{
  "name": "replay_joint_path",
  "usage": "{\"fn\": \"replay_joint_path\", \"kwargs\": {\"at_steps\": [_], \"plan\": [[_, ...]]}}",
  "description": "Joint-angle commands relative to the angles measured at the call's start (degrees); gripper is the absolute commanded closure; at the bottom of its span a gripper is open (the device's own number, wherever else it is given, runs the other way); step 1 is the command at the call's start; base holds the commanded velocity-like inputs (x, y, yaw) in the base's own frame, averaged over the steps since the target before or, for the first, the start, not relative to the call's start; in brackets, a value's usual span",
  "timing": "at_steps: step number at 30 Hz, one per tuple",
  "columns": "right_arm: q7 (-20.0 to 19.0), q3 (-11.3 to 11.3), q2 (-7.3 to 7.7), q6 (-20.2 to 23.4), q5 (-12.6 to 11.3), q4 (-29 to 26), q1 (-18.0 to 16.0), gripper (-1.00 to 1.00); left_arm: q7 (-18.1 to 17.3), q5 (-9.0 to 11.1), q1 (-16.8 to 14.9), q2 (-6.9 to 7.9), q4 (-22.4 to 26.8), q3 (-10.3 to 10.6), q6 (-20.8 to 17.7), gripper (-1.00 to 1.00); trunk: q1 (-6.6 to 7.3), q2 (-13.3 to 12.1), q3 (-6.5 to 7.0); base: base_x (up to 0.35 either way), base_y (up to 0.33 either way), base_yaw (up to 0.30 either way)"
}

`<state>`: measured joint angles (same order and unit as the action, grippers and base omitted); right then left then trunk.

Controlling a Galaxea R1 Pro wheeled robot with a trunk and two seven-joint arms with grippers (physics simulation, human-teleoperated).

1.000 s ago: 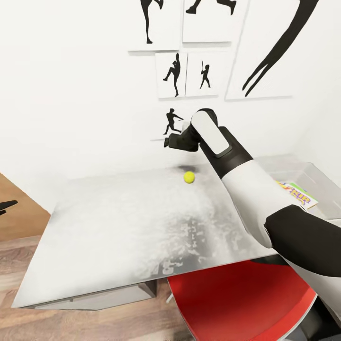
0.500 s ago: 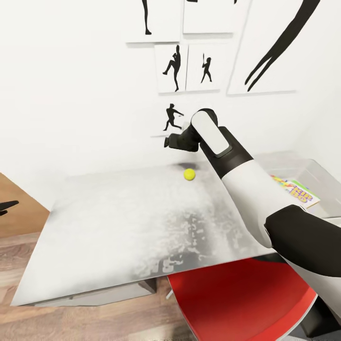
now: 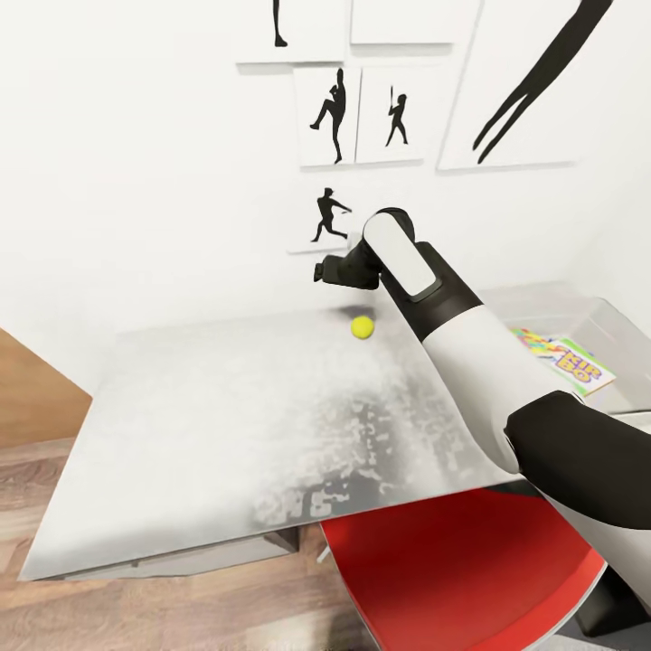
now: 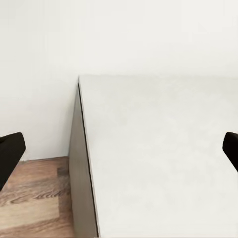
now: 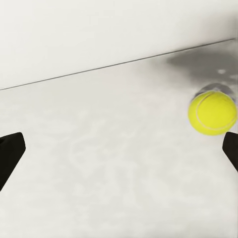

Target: Put all the toys in the child's room - the three board games (two on the bed and one on the table), the two jigsaw puzzles on the table, and the tennis ball on the table - inside the toy box on the table in the child's room.

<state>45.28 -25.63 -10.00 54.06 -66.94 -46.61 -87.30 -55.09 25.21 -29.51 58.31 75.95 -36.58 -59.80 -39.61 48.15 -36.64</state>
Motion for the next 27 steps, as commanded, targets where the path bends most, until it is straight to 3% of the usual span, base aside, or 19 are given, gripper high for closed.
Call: {"fn": "replay_joint_path", "kwargs": {"at_steps": [1, 4, 9, 27], "plan": [[0.55, -0.09, 0.00, 0.02, -0.49, 0.00, -0.06, -1.00, -0.32, 0.19, -0.02, 1.77, -0.13, -0.01, -0.20, -1.00, -0.01, 0.05, -0.16, 0.000, 0.000, 0.000], [0.52, -0.11, 0.00, -0.25, -0.46, 0.01, -0.06, -1.00, -0.33, 0.73, -0.02, 4.76, -0.48, 0.20, -0.20, -1.00, -0.01, 0.05, -0.44, 0.000, 0.000, 0.000], [0.51, -0.12, 0.00, -0.54, -0.32, 0.02, -0.06, -1.00, -0.33, 0.94, 0.04, 7.34, -1.40, 0.60, -0.20, -1.00, -0.01, 0.05, -0.91, 0.000, 0.000, 0.000], [0.46, -0.18, 0.00, -0.84, 0.23, -0.53, -0.06, -1.00, -0.58, 0.90, 0.07, 8.05, -2.82, 0.80, -0.20, -1.00, -0.01, 0.05, -2.61, 0.000, 0.000, 0.000]]}}
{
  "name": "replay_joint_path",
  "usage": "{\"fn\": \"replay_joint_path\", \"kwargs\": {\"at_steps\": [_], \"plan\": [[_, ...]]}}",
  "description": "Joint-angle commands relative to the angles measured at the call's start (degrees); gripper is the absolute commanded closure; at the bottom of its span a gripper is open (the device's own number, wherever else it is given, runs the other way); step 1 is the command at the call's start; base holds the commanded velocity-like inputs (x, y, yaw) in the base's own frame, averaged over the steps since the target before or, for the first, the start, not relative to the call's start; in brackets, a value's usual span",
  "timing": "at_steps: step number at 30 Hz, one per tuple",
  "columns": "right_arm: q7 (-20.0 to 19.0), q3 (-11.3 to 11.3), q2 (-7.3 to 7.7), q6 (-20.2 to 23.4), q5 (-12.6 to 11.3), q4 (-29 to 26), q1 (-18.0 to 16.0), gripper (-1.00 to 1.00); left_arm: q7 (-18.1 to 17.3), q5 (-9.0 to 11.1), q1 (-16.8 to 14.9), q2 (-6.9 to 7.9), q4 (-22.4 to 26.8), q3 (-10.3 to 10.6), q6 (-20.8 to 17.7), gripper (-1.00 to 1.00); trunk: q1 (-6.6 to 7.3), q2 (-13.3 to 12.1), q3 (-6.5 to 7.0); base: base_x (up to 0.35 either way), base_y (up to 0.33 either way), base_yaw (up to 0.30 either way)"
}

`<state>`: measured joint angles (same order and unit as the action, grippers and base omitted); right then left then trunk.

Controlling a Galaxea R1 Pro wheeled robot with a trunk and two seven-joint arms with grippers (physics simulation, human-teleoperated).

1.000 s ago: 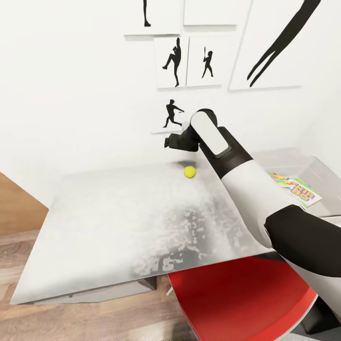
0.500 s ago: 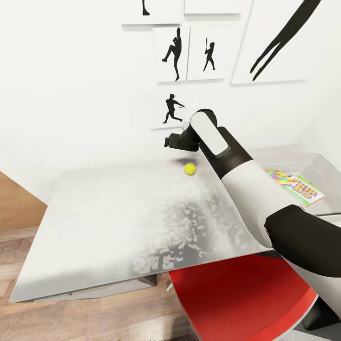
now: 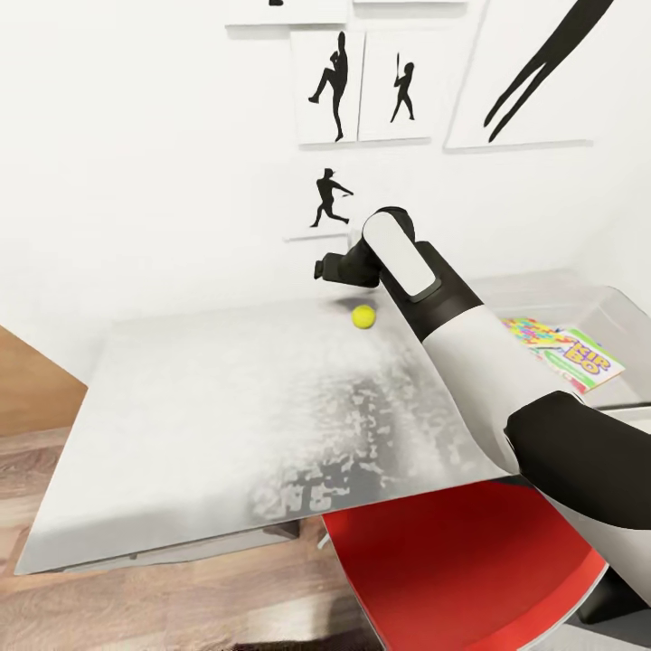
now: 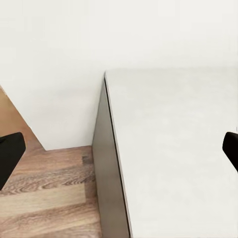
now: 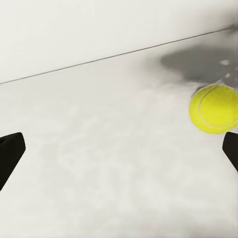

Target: Put all the toys in the child's room - the three board games (two on the bed and one on the table), the two jigsaw puzzles on the table, and the tennis ball on the table - inside the toy box on the table in the child's room.

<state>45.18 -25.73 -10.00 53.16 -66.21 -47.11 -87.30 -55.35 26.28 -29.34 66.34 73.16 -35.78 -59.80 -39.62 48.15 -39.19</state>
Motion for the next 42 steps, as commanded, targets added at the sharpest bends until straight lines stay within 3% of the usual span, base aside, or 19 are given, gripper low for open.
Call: {"fn": "replay_joint_path", "kwargs": {"at_steps": [1, 11, 39, 42], "plan": [[0.55, -0.01, 0.00, 0.04, -0.10, -0.04, -0.06, -1.00, -0.68, -0.17, -0.11, 0.01, -0.04, 0.01, -0.20, -1.00, -0.01, 0.05, -0.15, 0.000, 0.000, 0.000], [0.37, 0.27, 0.00, -3.02, 3.08, 0.23, -0.06, -1.00, -3.79, -0.66, -0.11, 0.01, 0.00, 0.23, -0.20, -1.00, -0.01, 0.05, -1.09, 0.000, 0.000, 0.000], [0.34, 0.21, 0.00, -5.09, 3.79, 0.34, -0.06, -1.00, -4.06, -1.14, -0.10, -0.14, 0.05, 0.25, -0.20, -1.00, -0.01, 0.05, -3.73, -0.033, 0.024, 0.000], [0.34, 0.23, 0.59, -5.09, 3.76, 0.35, -0.06, -1.00, -4.07, -1.14, -0.11, -0.15, 0.05, 0.25, -0.20, -1.00, -0.01, 0.05, -4.01, -0.006, 0.005, 0.000]]}}
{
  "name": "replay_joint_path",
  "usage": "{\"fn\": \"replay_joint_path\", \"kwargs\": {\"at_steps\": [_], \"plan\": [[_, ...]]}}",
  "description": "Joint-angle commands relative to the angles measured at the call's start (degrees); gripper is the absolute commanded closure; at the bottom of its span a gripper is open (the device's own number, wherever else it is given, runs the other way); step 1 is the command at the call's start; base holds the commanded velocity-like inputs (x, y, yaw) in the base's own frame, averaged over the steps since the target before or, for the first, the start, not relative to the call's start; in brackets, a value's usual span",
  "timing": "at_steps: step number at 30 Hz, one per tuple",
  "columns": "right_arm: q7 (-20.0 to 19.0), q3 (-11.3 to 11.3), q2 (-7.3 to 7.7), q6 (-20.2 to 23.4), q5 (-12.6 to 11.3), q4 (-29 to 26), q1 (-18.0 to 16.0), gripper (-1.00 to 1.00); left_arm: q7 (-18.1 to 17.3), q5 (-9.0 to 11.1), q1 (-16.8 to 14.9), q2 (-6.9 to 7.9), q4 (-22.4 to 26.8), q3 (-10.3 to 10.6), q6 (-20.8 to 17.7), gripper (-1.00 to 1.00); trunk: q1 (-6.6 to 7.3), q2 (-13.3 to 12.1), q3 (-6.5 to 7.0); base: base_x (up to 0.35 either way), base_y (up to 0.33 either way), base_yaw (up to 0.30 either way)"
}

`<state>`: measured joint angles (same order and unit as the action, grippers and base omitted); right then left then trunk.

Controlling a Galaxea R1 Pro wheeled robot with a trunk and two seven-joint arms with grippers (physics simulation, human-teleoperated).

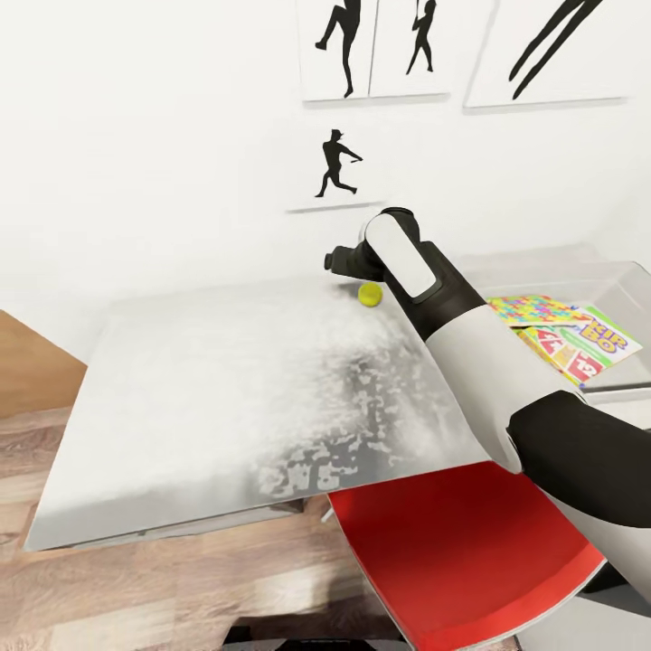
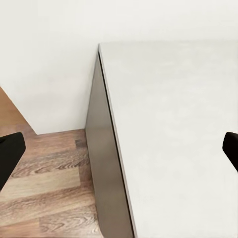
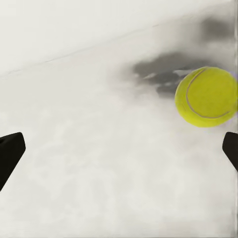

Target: Put all the toys in the child's room - the three board games (two on the bed and one on the table), the two jigsaw puzzles on the table, and the tennis ball on the table - inside the toy box on the table in the child's room.

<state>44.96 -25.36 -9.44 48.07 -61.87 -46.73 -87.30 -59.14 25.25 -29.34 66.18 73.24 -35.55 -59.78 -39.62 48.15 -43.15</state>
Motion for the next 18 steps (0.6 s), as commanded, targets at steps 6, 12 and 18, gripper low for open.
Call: {"fn": "replay_joint_path", "kwargs": {"at_steps": [6, 12, 18], "plan": [[0.57, -0.22, 1.40, -0.83, -0.61, -0.17, -0.06, -1.00, -0.28, -0.12, -0.10, 0.08, -0.03, -0.04, -0.22, -1.00, -0.01, 0.05, -0.62, -0.001, 0.006, 0.000], [0.57, -0.26, 1.68, -1.49, -0.57, -0.12, -0.06, -1.00, -0.28, -0.12, -0.10, -0.05, -0.03, -0.04, -0.22, -1.00, -0.01, 0.05, -1.18, 0.000, 0.041, 0.000], [0.57, -0.19, 1.65, -1.52, 1.91, -0.12, -0.06, -1.00, -0.28, -0.12, -0.10, 0.06, -0.03, -0.04, -0.22, -1.00, -0.01, 0.05, -1.75, 0.000, 0.004, 0.000]]}}
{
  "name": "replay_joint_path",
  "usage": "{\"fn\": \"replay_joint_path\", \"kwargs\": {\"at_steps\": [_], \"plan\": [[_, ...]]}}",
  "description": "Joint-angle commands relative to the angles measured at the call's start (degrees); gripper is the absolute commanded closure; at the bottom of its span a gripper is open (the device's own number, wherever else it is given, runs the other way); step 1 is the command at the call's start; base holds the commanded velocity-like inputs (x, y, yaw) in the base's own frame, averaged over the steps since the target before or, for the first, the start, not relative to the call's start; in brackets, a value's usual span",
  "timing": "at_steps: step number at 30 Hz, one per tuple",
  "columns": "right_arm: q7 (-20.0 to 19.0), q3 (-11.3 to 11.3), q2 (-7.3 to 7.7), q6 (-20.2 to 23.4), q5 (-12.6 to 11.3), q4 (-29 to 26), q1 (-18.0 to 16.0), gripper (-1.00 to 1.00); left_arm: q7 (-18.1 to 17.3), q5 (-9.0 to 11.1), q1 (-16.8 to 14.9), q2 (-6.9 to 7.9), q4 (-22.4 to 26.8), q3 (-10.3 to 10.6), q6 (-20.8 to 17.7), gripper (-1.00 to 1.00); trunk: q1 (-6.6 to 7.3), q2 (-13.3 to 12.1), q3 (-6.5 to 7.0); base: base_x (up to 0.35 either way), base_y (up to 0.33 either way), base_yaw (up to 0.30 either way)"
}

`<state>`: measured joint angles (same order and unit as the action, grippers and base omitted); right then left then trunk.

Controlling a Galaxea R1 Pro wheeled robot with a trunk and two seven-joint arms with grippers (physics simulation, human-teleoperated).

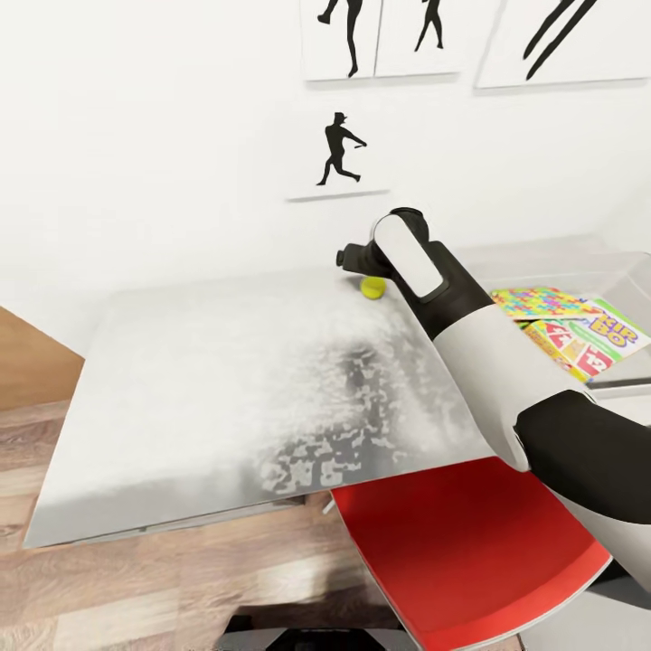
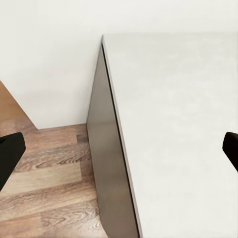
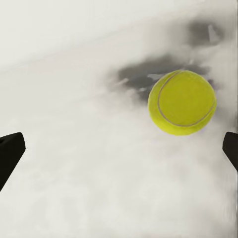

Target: Put all the toys in the child's room - the three board games (two on the bed and one on the table), the two jigsaw puzzles on the table, and the tennis ball on the table - inside the toy box on the table in the child's room.

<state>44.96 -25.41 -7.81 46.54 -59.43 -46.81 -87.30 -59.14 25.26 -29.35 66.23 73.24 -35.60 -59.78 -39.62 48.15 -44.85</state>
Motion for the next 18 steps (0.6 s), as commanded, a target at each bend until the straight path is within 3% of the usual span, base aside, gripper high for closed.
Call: {"fn": "replay_joint_path", "kwargs": {"at_steps": [1, 18], "plan": [[0.57, -0.13, 0.01, 0.01, 0.07, -0.03, -0.06, -1.00, -0.27, -0.12, -0.10, -0.01, -0.03, 0.01, -0.22, -1.00, -0.01, 0.05, -0.14, 0.000, 0.001, 0.000], [0.57, 0.15, 0.06, -0.04, 1.41, -0.03, -0.06, -1.00, -0.27, -0.12, -0.10, 0.03, -0.03, -0.03, -0.22, -1.00, -0.01, 0.05, -1.75, -0.008, 0.000, 0.000]]}}
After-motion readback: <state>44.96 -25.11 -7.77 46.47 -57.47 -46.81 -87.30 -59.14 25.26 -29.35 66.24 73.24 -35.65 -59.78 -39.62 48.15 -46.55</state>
